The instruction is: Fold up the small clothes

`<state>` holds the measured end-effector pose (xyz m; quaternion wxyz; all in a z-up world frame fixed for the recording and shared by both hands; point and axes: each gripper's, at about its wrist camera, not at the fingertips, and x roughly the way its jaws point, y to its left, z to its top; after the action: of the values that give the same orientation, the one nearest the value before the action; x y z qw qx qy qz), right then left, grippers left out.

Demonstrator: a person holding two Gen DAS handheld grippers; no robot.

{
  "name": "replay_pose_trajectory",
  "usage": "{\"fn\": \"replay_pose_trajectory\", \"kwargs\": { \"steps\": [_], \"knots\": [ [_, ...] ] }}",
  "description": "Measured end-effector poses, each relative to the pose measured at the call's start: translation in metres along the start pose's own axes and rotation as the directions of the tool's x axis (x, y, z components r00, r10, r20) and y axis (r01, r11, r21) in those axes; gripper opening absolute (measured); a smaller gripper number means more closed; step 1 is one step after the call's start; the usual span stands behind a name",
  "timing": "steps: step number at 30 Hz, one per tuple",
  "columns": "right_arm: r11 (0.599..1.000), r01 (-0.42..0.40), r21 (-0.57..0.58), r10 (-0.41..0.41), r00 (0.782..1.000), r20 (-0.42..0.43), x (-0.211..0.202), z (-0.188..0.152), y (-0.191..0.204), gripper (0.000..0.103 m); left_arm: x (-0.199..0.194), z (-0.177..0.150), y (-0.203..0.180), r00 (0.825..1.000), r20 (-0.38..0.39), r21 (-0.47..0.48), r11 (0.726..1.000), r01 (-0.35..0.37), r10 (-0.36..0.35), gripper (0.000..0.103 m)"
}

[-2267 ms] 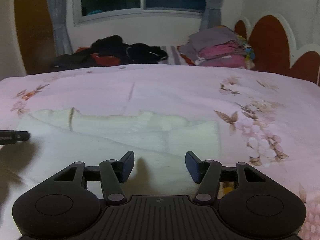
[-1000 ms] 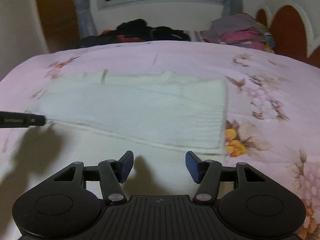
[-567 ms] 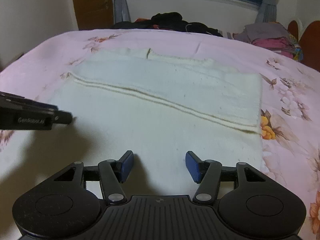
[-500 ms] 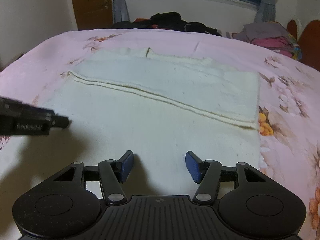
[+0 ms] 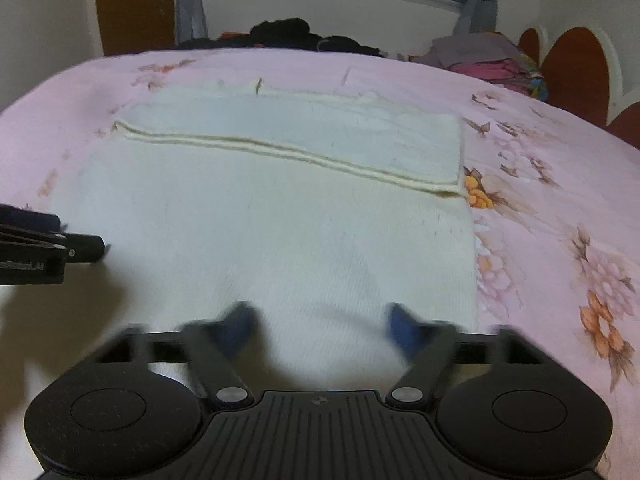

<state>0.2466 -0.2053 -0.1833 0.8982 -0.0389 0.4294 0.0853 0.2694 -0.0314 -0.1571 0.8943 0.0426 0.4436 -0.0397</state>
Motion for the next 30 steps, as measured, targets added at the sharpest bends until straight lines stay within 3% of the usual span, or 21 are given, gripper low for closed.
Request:
{"fn": "replay_pose_trajectory", "kwargs": {
  "steps": [3,5,7,13,15,18,23,30],
  "knots": [
    [0.999,0.037,0.02,-0.037,0.999,0.0,-0.003,-0.006,0.005,0.092,-0.008,-0.007,-0.001,1.0,0.0,0.0,1.0,0.015,-0.015,0.062],
    [0.997,0.063,0.042,-0.062,0.998,-0.027,-0.003,-0.008,0.008,0.103,-0.014,-0.013,0.0,1.0,-0.003,-0.003,1.0,0.03,-0.03,0.062],
    [0.996,0.064,0.068,-0.062,0.997,-0.039,-0.004,-0.01,0.008,0.103,-0.021,-0.02,0.001,0.999,-0.004,-0.002,0.999,0.039,-0.039,0.065],
    [0.986,-0.032,0.165,0.046,0.995,-0.083,-0.019,-0.019,-0.005,0.103,-0.046,-0.04,0.007,0.997,0.007,0.01,0.997,0.079,-0.079,0.065],
    [0.979,-0.046,0.199,0.057,0.997,-0.051,-0.036,-0.026,-0.009,0.103,-0.059,-0.046,0.011,0.995,0.025,0.02,0.996,0.092,-0.093,0.065],
    [0.976,-0.041,0.213,0.037,0.999,0.024,-0.069,-0.044,-0.013,0.103,-0.077,-0.055,0.023,0.994,0.042,0.032,0.995,0.096,-0.098,0.065],
    [0.988,0.021,0.155,-0.02,1.0,-0.004,-0.104,-0.082,-0.016,0.103,-0.096,-0.077,0.048,0.995,0.027,0.012,0.995,0.099,-0.099,0.065],
    [0.969,0.018,0.248,-0.005,0.999,-0.05,-0.132,-0.131,-0.026,0.103,-0.109,-0.114,0.073,0.994,-0.024,-0.012,0.994,0.105,-0.106,0.065]
  ]
}}
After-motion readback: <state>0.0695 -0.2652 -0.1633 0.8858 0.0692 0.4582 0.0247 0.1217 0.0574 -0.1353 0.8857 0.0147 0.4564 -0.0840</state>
